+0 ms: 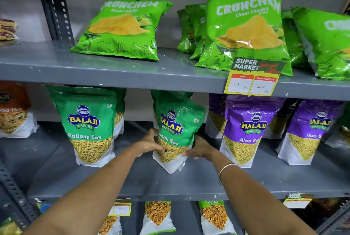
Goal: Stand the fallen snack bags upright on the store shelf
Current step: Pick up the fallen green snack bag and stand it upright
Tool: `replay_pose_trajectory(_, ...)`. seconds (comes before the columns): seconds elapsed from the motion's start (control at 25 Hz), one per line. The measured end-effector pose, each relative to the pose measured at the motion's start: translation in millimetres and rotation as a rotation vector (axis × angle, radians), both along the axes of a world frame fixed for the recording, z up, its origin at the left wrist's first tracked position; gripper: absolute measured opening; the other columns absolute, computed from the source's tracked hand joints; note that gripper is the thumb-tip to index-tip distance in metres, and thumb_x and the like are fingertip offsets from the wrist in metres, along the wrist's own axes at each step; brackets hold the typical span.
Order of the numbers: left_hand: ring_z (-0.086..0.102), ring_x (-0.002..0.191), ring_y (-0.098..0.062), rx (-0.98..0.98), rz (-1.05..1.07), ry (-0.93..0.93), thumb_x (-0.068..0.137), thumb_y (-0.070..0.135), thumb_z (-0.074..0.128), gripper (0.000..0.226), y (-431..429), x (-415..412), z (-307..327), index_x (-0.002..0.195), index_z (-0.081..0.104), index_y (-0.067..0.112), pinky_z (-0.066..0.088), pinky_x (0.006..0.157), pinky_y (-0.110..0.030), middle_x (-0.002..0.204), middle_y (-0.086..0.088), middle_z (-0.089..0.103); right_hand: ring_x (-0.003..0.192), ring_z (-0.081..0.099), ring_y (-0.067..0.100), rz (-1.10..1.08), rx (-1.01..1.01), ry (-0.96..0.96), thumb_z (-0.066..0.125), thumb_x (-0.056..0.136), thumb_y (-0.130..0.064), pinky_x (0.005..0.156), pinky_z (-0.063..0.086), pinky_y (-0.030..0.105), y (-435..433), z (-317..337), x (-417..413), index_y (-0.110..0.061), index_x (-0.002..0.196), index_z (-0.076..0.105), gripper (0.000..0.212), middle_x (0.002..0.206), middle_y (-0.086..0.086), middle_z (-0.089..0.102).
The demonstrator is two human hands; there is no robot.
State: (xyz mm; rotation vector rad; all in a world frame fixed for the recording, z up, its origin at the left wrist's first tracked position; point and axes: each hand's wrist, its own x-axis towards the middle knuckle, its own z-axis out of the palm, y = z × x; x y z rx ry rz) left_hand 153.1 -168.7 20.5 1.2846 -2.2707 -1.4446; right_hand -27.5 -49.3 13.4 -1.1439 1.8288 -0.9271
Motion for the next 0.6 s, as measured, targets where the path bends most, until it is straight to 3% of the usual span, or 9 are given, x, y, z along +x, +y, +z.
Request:
replay_pose_trajectory(0.08, 0.048, 0.121, -0.026, 0.032, 0.029, 0.068, 0.066, 0.006, 0.076, 0.074, -2, 0, -2, 0.123, 0.030, 0.009, 0.040, 0.107, -0.038, 0.137, -0.016, 0.047, 0.090, 0.061, 0.021, -0.097, 0.018, 0.068, 0.078, 0.068, -0.004, 0.046, 0.051, 0.021, -3, -5, -9, -0.003, 0.128, 0.048, 0.067, 0.115, 0.012, 0.061)
replay_pose_trajectory(0.16, 0.052, 0.106, -0.023, 0.023, 0.069, 0.099, 0.070, 0.004, 0.075, 0.076, -2, 1, -7, 0.127, 0.025, 0.006, 0.044, 0.094, -0.034, 0.127, -0.019, 0.054, 0.069, 0.061, 0.013, -0.144, 0.013, 0.010, 0.075, 0.071, 0.001, 0.042, 0.048, 0.017, -4, -9, -16, 0.004, 0.125, 0.051, 0.058, 0.097, 0.011, 0.061)
replay_pose_trajectory(0.24, 0.051, 0.100, -0.021, -0.015, 0.086, 0.087, 0.074, 0.006, 0.074, 0.074, 1, 0, -12, 0.132, 0.028, 0.003, 0.043, 0.090, -0.032, 0.120, -0.018, 0.056, 0.056, 0.062, 0.000, -0.088, -0.016, -0.075, 0.074, 0.073, 0.003, 0.043, 0.047, 0.011, -1, -7, -15, 0.005, 0.124, 0.053, 0.055, 0.093, 0.010, 0.064)
replay_pose_trajectory(0.32, 0.053, 0.107, -0.023, -0.033, 0.088, 0.082, 0.074, 0.011, 0.075, 0.067, 6, 0, -16, 0.129, 0.038, 0.005, 0.044, 0.095, -0.032, 0.127, -0.016, 0.055, 0.074, 0.068, 0.006, -0.029, -0.058, -0.143, 0.072, 0.072, 0.008, 0.061, 0.056, 0.013, 1, -5, -14, 0.005, 0.124, 0.054, 0.055, 0.111, 0.015, 0.066)
replay_pose_trajectory(0.36, 0.052, 0.114, -0.025, -0.029, 0.100, 0.088, 0.073, 0.013, 0.076, 0.066, 6, 0, -18, 0.129, 0.041, 0.007, 0.043, 0.100, -0.035, 0.132, -0.014, 0.054, 0.089, 0.068, 0.016, -0.015, -0.082, -0.159, 0.072, 0.071, 0.009, 0.076, 0.058, 0.022, 1, -4, -14, 0.004, 0.124, 0.055, 0.056, 0.120, 0.017, 0.064)
replay_pose_trajectory(0.44, 0.049, 0.125, -0.028, -0.020, 0.120, 0.101, 0.073, 0.015, 0.076, 0.067, 9, 0, -19, 0.129, 0.041, 0.008, 0.040, 0.107, -0.040, 0.137, -0.012, 0.052, 0.110, 0.062, 0.030, 0.000, -0.114, -0.182, 0.073, 0.070, 0.010, 0.099, 0.050, 0.040, 0, -2, -13, 0.004, 0.124, 0.055, 0.058, 0.128, 0.021, 0.060)
replay_pose_trajectory(0.52, 0.048, 0.127, -0.027, -0.021, 0.138, 0.108, 0.076, 0.014, 0.073, 0.064, 15, -1, -18, 0.130, 0.039, 0.007, 0.039, 0.107, -0.039, 0.138, -0.011, 0.051, 0.114, 0.061, 0.031, 0.018, -0.114, -0.177, 0.073, 0.070, 0.009, 0.104, 0.045, 0.044, 0, 1, -11, 0.004, 0.125, 0.055, 0.057, 0.127, 0.022, 0.061)
replay_pose_trajectory(0.6, 0.046, 0.128, -0.026, -0.028, 0.145, 0.106, 0.078, 0.014, 0.072, 0.062, 22, -2, -15, 0.130, 0.039, 0.006, 0.038, 0.105, -0.036, 0.137, -0.009, 0.052, 0.094, 0.069, 0.017, 0.053, -0.068, -0.166, 0.071, 0.074, 0.005, 0.089, 0.056, 0.033, 2, 5, -12, 0.002, 0.124, 0.055, 0.052, 0.118, 0.016, 0.065)
